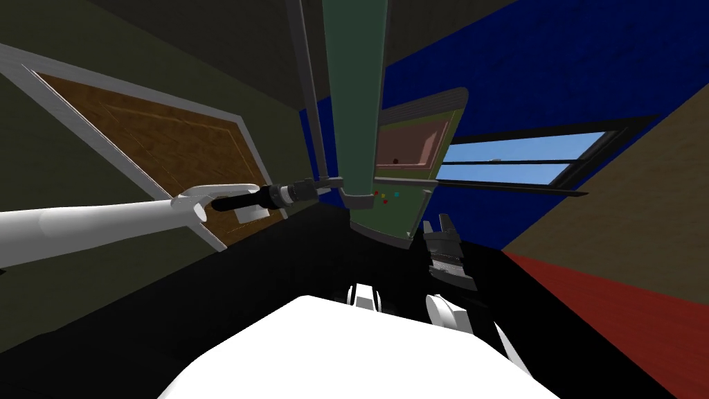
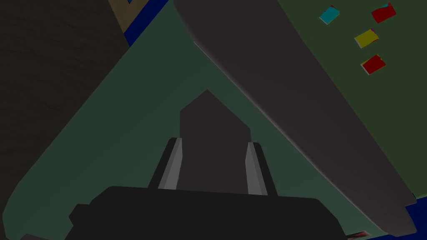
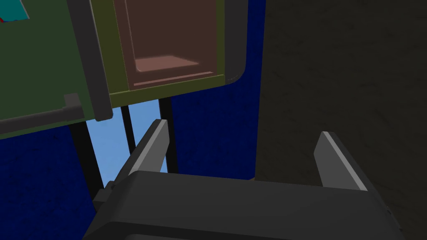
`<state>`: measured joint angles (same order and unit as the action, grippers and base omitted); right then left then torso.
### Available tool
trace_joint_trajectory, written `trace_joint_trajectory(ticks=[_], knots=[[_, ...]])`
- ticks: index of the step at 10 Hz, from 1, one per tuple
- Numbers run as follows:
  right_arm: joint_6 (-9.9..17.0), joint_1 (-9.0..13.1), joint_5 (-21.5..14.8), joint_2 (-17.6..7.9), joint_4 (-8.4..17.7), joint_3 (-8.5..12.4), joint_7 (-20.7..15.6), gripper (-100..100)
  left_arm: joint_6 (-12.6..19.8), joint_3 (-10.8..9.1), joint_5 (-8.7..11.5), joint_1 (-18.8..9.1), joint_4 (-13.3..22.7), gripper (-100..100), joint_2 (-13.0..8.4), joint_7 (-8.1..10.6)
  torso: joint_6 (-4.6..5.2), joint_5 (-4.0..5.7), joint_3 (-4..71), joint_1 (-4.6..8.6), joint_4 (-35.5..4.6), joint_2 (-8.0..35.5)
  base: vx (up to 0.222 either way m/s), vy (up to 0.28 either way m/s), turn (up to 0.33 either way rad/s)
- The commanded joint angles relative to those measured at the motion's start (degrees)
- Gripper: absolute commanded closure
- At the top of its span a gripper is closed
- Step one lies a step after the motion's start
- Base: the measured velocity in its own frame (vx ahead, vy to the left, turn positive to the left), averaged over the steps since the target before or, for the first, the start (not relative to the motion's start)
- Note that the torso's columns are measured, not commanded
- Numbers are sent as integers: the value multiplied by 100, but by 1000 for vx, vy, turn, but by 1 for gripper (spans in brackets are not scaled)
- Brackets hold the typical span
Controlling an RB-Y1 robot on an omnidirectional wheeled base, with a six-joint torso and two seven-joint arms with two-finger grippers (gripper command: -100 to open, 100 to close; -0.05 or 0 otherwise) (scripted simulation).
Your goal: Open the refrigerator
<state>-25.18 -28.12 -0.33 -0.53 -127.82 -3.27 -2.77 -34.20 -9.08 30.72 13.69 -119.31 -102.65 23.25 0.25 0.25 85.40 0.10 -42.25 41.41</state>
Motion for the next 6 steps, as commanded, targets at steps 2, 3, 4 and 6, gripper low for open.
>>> trace_joint_trajectory(ticks=[2,3,4,6], knots=[[0,0,0,0,0,0,0,0,-164,-44,64,-49,-101,100,-59,-47,3,0,6,9,6,-8,45,265,-4],[0,0,0,1,0,-1,0,0,-286,-65,82,-24,-215,100,-106,-59,3,-1,7,17,8,-12,12,292,6],[0,0,0,0,0,0,0,0,-286,-65,82,-24,-215,100,-106,-59,1,-1,-1,6,2,4,12,260,-16],[0,0,0,2,0,-2,0,0,-218,-278,301,-145,-283,-100,-390,210,-13,2,-33,52,6,32,12,82,113]])
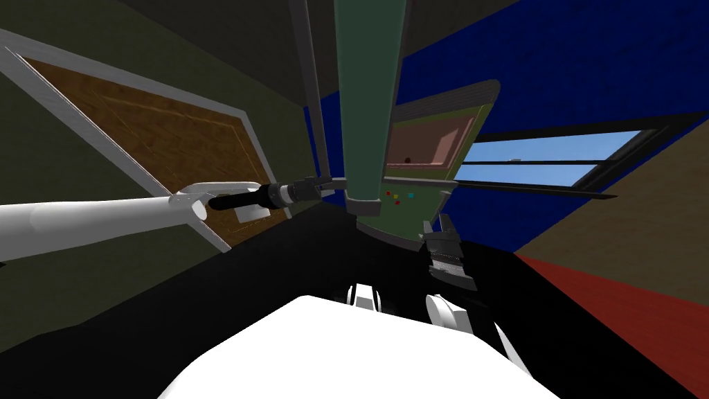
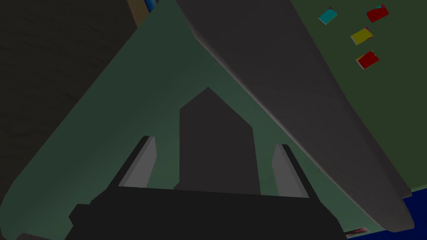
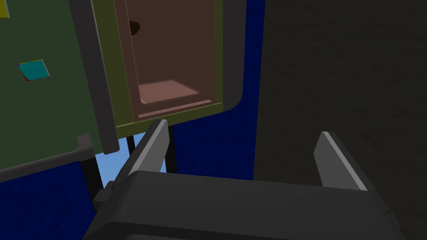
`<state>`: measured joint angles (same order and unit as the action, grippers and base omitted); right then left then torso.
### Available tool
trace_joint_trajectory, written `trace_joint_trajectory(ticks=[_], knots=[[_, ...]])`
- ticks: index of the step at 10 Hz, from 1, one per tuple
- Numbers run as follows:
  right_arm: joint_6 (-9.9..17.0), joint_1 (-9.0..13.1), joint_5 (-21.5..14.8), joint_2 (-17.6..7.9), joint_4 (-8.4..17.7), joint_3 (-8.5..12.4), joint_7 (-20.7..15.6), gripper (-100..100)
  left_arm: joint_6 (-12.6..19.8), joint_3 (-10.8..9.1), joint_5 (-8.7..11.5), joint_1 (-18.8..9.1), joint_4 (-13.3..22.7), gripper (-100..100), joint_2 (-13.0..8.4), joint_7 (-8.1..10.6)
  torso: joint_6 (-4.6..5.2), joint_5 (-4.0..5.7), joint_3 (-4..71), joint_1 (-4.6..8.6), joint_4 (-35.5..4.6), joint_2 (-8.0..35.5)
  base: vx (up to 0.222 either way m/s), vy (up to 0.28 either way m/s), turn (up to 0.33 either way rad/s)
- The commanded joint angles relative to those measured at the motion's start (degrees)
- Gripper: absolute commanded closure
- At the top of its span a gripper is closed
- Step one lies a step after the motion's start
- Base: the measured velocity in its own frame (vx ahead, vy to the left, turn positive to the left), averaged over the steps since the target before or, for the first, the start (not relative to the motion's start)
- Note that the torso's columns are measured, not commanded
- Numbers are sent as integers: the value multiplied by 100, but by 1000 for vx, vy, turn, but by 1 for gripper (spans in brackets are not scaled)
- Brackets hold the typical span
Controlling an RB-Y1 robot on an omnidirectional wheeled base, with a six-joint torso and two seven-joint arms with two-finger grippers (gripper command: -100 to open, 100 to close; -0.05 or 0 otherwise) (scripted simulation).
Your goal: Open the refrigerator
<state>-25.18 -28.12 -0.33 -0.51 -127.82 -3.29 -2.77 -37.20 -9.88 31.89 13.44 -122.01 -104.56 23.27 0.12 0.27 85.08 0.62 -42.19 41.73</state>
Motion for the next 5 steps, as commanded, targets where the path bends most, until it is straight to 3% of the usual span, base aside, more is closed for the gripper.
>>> trace_joint_trajectory(ticks=[1,3,5], knots=[[0,0,0,1,0,-1,0,0,83,-78,184,-121,-13,-100,-199,208,6,8,-21,18,-5,24,18,-7,37],[0,2,0,2,0,-2,0,0,83,-199,184,-121,-13,-100,-199,208,6,-5,-31,-17,-8,38,0,-26,-27],[0,1,0,1,0,-1,0,0,142,-387,399,-273,-18,-100,-435,415,-11,-27,-41,-69,-8,44,17,16,77]])
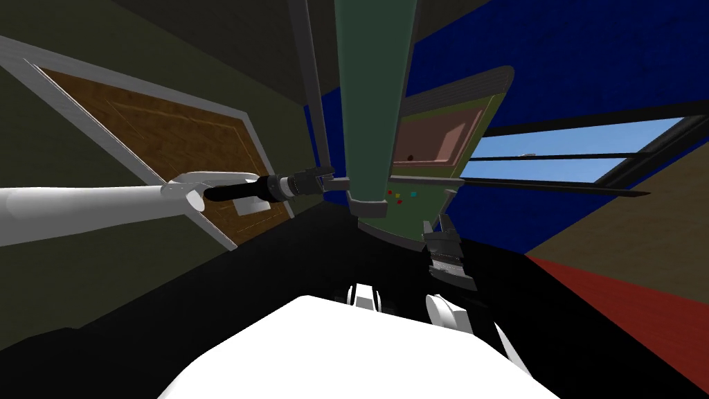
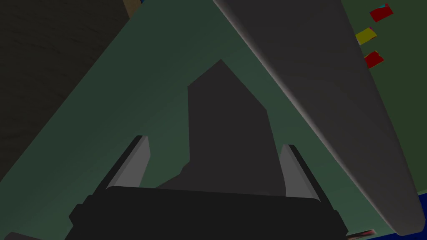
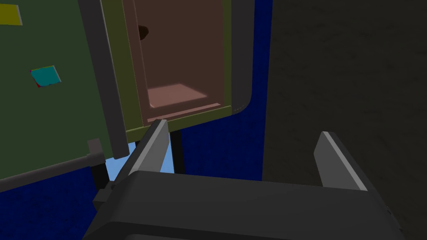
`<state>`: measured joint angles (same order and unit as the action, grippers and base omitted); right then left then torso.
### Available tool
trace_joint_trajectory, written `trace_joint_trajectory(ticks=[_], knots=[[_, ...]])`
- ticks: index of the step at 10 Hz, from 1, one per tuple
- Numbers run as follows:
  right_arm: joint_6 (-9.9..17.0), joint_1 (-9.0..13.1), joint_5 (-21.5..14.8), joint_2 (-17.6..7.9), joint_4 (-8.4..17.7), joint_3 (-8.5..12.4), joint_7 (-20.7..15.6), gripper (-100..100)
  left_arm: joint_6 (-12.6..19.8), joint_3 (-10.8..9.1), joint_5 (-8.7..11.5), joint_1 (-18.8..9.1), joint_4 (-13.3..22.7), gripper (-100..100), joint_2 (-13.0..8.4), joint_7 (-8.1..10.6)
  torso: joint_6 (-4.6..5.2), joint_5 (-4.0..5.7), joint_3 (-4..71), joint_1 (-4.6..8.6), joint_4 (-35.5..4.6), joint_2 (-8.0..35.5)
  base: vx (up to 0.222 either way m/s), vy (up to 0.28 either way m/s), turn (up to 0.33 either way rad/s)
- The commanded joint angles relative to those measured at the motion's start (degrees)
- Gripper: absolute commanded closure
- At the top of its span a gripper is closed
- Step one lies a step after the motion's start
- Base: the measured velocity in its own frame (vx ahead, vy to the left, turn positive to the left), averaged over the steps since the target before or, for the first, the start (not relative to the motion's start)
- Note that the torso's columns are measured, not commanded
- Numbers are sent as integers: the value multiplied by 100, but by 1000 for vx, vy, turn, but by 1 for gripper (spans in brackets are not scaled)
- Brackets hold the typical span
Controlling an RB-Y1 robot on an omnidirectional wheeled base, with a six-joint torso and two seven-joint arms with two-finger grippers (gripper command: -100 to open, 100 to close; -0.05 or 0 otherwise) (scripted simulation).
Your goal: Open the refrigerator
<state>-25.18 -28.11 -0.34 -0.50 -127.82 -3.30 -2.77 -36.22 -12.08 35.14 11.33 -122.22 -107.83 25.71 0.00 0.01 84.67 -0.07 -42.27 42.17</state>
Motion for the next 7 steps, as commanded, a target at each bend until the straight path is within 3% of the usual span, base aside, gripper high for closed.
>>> trace_joint_trajectory(ticks=[1,2,3,4,7], knots=[[0,0,0,0,0,0,0,0,58,-214,128,-100,2,-100,-167,223,-2,-7,-7,-15,-7,11,25,33,38],[0,0,0,-1,0,0,0,0,58,-214,95,-100,2,-100,-167,223,-3,-9,-12,-14,-6,17,13,20,13],[0,1,0,0,0,0,0,0,100,-234,-25,-95,-22,-100,-93,344,0,-3,-3,-1,-3,10,2,9,1],[0,1,0,0,0,0,0,0,86,-223,11,-100,-17,0,-113,305,0,0,-6,10,-1,8,0,0,0],[0,1,0,0,0,0,0,0,88,-224,8,-99,-17,0,-111,309,0,1,-10,10,-2,13,0,0,0]])
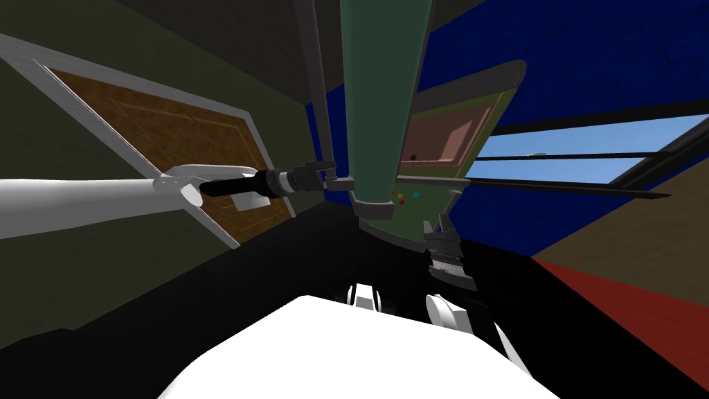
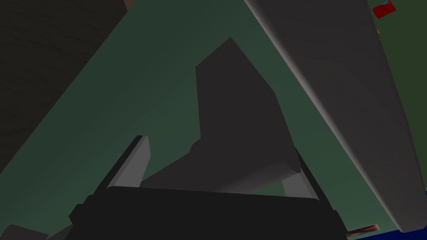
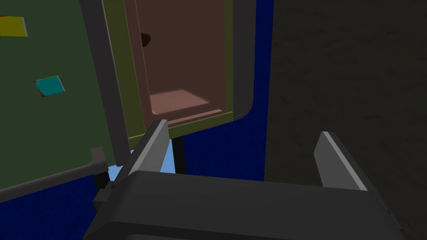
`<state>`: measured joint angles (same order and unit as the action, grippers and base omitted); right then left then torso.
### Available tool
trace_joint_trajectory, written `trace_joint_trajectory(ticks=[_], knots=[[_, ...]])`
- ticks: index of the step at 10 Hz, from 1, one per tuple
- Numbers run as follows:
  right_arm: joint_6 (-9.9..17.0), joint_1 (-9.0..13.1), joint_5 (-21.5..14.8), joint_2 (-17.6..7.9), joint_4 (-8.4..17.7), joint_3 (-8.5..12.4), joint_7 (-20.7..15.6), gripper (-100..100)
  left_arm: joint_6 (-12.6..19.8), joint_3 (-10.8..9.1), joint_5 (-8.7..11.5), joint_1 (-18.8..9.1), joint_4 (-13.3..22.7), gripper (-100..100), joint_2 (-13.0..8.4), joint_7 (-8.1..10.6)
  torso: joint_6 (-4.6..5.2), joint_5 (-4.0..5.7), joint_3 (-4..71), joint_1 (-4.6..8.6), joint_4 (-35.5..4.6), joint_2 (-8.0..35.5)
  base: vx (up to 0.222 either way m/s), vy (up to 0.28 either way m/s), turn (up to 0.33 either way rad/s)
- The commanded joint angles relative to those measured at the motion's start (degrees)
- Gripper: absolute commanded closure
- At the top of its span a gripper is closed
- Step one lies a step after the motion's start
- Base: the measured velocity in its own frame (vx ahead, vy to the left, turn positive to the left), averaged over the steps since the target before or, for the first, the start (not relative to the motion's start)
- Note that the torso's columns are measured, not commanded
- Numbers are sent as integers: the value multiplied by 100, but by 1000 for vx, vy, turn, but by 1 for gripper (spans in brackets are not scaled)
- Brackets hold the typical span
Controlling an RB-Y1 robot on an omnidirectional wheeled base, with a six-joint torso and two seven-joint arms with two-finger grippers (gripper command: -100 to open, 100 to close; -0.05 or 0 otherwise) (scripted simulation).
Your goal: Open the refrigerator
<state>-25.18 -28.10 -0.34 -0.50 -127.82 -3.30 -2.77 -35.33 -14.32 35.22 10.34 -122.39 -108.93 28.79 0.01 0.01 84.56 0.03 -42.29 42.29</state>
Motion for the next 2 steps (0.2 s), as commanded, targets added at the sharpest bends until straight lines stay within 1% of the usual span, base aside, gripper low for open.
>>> trace_joint_trajectory(ticks=[1,2], knots=[[0,0,0,0,0,0,0,0,0,0,0,0,0,0,0,0,0,-1,0,-1,0,0,0,0,0],[0,0,0,0,0,0,0,0,0,1,0,0,0,0,0,0,0,-1,0,-2,0,0,0,0,0]])
